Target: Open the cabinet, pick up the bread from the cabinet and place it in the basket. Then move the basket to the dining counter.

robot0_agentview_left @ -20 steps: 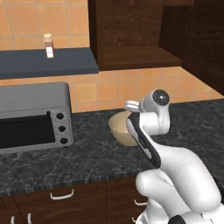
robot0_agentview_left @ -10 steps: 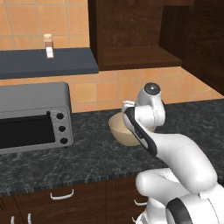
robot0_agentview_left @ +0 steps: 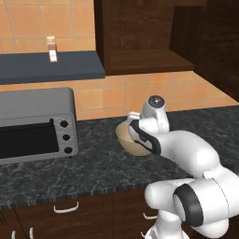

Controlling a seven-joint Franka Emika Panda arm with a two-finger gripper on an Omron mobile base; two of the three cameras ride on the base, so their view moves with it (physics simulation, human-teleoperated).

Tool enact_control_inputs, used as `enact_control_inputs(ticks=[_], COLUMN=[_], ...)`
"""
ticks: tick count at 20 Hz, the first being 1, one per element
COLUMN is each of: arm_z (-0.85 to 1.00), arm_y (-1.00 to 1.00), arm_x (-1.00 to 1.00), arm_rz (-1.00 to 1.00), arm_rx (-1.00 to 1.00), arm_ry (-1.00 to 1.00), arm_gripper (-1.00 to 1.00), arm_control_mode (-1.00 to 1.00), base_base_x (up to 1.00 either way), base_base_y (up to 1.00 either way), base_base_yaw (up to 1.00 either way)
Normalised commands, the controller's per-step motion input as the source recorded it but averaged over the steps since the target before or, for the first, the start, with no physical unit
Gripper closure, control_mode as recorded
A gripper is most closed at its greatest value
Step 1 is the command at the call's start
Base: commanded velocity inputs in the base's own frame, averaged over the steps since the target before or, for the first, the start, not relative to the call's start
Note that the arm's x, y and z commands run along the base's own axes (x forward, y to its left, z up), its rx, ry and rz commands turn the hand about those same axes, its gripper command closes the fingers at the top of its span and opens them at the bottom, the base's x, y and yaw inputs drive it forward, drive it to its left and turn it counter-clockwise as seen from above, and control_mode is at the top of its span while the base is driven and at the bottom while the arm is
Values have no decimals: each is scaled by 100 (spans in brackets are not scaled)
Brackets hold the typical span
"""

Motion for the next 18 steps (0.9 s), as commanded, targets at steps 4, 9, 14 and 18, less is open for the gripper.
enact_control_inputs(ticks=[4, 9, 14, 18], arm_z=[-37, -27, -18, -17], arm_y=[0, 0, 0, 0], arm_x=[36, 40, 21, 7], arm_rz=[0, 0, 0, 0], arm_rx=[0, 0, 0, 0], arm_ry=[4, 1, 2, 3], arm_gripper=[100, 100, 100, 100], arm_control_mode=[-100, -100, -100, -100], base_base_x=[0, 0, 0, 0], base_base_y=[0, 0, 0, 0], base_base_yaw=[0, 0, 0, 0])
